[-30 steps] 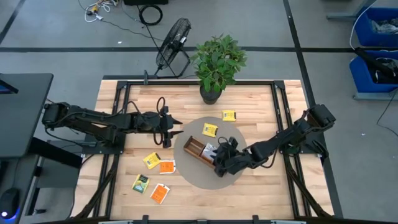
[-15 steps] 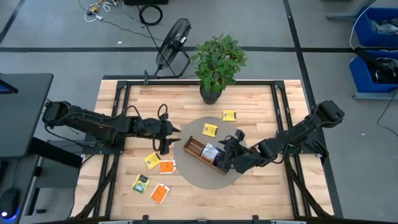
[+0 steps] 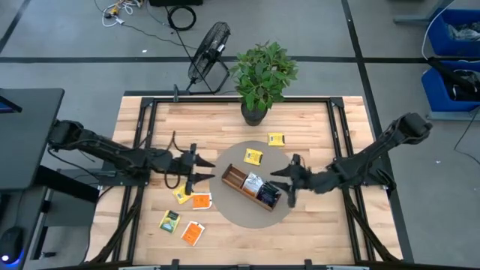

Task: Pick & Place Tea
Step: Put the orange tea bag into the middle section of the wooden organizer

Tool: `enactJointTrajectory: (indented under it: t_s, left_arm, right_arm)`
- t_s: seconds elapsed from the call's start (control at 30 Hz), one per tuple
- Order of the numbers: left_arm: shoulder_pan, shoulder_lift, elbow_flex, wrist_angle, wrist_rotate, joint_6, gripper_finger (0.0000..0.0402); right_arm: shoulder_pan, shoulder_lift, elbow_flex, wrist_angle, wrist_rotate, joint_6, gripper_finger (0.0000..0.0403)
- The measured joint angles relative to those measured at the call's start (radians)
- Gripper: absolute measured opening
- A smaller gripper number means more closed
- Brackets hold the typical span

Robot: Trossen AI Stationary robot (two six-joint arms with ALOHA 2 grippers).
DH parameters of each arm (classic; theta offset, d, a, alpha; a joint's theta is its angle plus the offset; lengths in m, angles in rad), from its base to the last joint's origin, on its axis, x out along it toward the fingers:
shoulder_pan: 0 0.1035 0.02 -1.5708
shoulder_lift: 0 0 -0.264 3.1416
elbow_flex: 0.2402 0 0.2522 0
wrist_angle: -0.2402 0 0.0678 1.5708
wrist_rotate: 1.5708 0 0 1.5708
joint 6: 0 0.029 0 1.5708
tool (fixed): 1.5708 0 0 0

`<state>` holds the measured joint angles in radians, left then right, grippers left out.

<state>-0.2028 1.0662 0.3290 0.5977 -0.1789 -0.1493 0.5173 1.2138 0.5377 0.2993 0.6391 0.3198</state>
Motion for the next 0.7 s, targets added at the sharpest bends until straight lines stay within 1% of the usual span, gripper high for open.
enactJointTrajectory:
  t_s: [0.07, 0.13, 0.2, 0.4, 0.57, 0.7]
  left_arm:
    - [-0.009, -0.041, -0.051, 0.027, -0.004, -0.023, 0.0181]
    - [-0.011, -0.068, -0.076, 0.039, 0.0, -0.031, 0.0181]
    - [-0.013, -0.095, -0.105, 0.03, 0.0, -0.054, 0.0181]
    - [-0.026, -0.123, -0.171, -0.063, 0.001, -0.19, 0.0181]
    - [-0.026, -0.124, -0.177, -0.225, 0.001, -0.294, 0.0181]
    - [-0.045, -0.124, -0.177, -0.263, 0.064, -0.352, 0.0181]
  right_arm:
    - [0.001, -0.059, -0.05, 0.087, -0.075, -0.052, 0.0153]
    - [0.002, -0.114, -0.095, 0.149, -0.141, -0.091, 0.0153]
    - [0.001, -0.158, -0.135, 0.191, -0.17, -0.112, 0.0153]
    - [-0.014, -0.259, -0.216, 0.195, -0.174, -0.113, 0.0153]
    - [-0.02, -0.287, -0.25, 0.19, -0.146, -0.088, 0.0153]
    - [-0.02, -0.286, -0.253, 0.173, -0.127, -0.085, 0.0153]
